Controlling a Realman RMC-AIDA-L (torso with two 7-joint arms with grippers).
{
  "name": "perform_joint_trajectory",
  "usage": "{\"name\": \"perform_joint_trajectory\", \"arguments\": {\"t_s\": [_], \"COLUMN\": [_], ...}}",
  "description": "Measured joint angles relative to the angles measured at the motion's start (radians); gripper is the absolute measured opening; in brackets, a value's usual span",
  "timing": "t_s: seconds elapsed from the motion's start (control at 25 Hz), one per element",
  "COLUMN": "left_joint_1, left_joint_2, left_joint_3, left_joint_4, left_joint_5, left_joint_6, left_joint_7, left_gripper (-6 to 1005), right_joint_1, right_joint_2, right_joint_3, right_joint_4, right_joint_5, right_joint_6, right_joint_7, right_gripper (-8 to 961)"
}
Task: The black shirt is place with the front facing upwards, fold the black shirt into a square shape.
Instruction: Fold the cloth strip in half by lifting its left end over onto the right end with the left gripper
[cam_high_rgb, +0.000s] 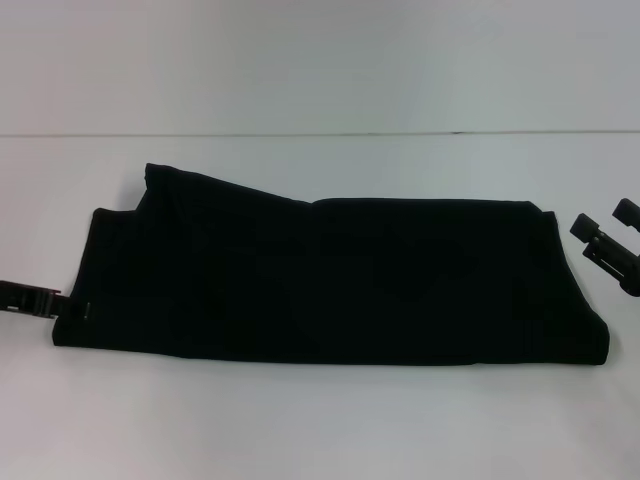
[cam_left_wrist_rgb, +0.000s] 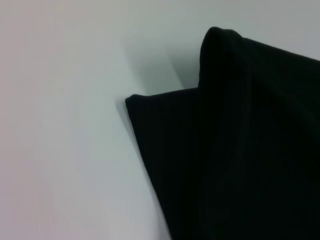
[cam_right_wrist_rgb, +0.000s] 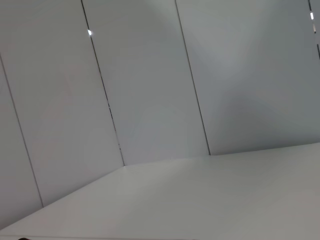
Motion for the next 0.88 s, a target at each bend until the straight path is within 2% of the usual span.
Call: {"name": "perform_joint_trajectory", "arguments": {"t_s": [0.44, 0.88], "left_joint_1": [-0.021, -0.044], "left_joint_2": [0.004, 0.015], "left_joint_3": [0.019, 0.010], "left_joint_4": [-0.043, -0.054], "left_joint_5": [0.000, -0.004], "left_joint_6": [-0.014, 0.030], "left_joint_7": [-0.001, -0.007], "left_gripper": [729, 727], "right_joint_1": [-0.002, 0.002], "right_joint_2": [0.000, 0.000], "right_joint_3": [0.000, 0.000], "right_joint_4": [-0.001, 0.000], "right_joint_5": [0.000, 0.000], "right_joint_6": [-0.002, 0.000], "right_joint_7": [-0.001, -0.001], "right_gripper": [768, 767]}}
